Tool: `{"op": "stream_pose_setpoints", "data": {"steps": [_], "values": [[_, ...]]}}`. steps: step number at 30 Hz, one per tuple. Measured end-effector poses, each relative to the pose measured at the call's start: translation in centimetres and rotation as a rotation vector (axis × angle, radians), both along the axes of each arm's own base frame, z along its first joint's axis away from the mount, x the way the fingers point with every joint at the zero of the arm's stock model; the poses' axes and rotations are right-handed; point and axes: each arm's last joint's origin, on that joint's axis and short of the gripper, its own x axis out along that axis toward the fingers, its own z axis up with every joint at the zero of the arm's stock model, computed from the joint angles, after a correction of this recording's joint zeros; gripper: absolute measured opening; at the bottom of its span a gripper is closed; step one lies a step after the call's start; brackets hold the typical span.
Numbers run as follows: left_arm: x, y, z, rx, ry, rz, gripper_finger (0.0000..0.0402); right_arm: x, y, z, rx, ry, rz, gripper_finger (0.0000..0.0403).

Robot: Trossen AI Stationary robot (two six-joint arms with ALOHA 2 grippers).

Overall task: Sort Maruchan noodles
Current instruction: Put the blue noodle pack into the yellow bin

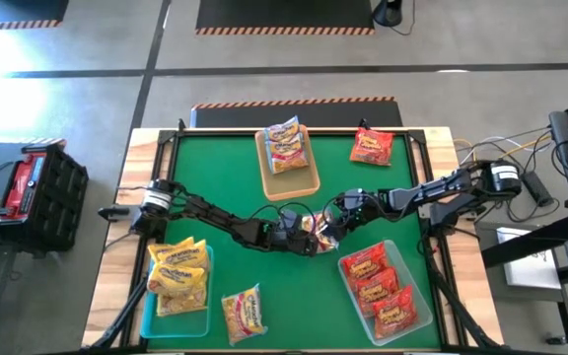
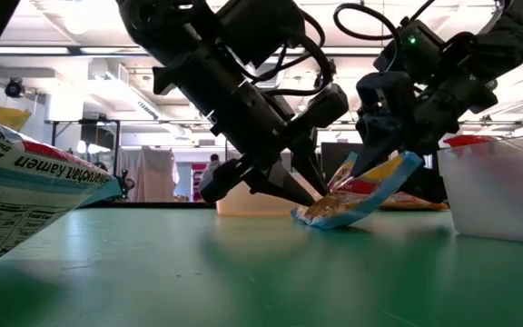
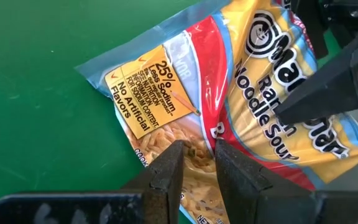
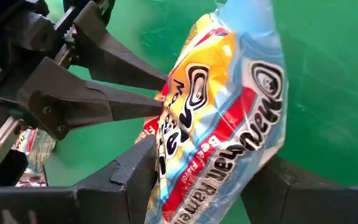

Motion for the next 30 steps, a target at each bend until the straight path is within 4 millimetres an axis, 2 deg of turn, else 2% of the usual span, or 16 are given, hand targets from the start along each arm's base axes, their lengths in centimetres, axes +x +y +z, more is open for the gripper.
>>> {"op": "stream_pose_setpoints", "data": {"steps": [3, 12, 16, 23, 30], "values": [[0.1, 0.0, 0.0, 0.003, -0.007, 0.004, 0.0075, 0.0, 0.0, 0.0, -0.001, 0.002, 0.000, 0.0177], [0.1, -0.3, 0.1, -0.017, -0.023, 0.009, 0.0075, -0.1, 0.0, 0.4, -0.023, -0.019, 0.013, 0.0104], [0.0, -0.7, 0.6, -0.055, -0.025, -0.034, 0.0074, -0.3, 0.0, 0.7, -0.031, -0.028, 0.045, 0.0102], [-0.5, -2.1, 2.9, -0.079, -0.075, -0.087, 0.0074, -1.0, 0.2, 1.3, -0.059, -0.018, 0.121, 0.0105], [-1.2, -3.3, 4.7, -0.084, -0.105, -0.113, 0.0074, -1.6, -0.2, 3.1, -0.103, -0.107, 0.171, 0.0104]]}}
